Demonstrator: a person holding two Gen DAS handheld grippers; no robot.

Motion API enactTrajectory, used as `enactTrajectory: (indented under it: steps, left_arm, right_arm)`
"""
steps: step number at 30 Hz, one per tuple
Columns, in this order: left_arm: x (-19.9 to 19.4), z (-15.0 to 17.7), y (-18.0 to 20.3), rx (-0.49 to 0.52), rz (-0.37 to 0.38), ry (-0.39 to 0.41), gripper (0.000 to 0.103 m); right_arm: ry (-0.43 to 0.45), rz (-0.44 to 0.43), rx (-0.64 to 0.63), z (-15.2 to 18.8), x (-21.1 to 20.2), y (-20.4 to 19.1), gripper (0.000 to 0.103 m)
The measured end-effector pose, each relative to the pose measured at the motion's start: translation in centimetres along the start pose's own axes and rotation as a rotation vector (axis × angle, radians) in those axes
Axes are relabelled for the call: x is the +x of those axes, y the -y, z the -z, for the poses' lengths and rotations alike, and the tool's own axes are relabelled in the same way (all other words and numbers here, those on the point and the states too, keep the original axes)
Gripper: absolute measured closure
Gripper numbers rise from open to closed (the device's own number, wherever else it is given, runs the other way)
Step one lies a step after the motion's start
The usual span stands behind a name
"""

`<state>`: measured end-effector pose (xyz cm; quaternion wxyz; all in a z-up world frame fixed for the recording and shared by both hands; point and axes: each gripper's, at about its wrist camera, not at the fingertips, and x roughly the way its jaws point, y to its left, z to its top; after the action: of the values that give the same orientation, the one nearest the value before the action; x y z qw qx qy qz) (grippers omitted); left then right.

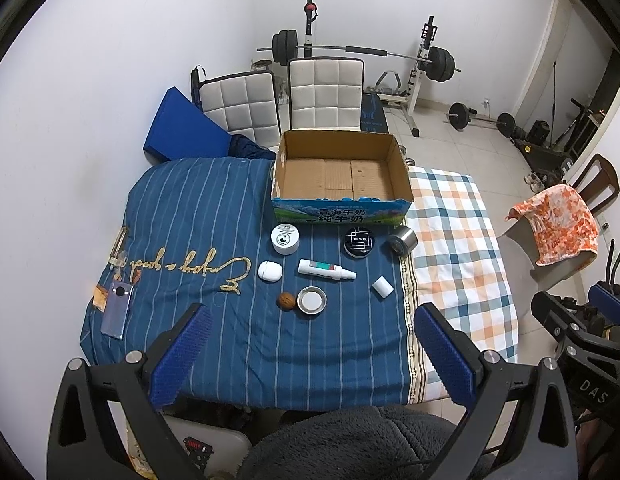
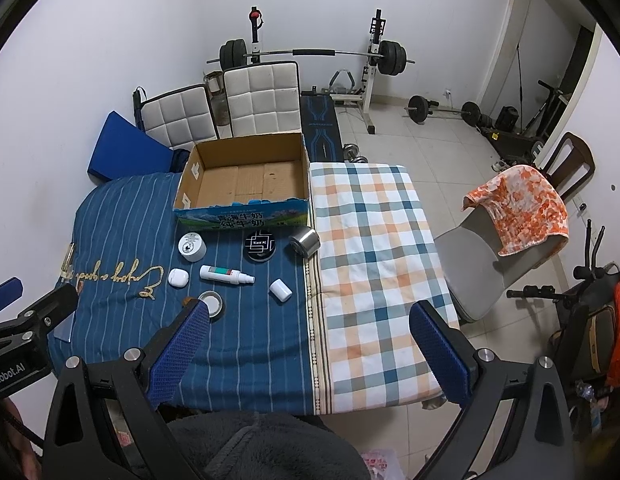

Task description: Organize rigid objects

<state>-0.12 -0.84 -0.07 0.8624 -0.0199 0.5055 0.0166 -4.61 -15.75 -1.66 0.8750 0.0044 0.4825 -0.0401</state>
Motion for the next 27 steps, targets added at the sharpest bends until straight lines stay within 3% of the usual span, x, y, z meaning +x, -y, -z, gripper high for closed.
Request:
enactTrajectory:
  steps: [27]
  left_arm:
    - [-0.4, -0.4, 1.2, 0.009, 0.002, 0.003, 0.000]
  right_arm:
    - [0.000, 0.007, 0.003, 0.0, 0.0, 1.1, 0.001]
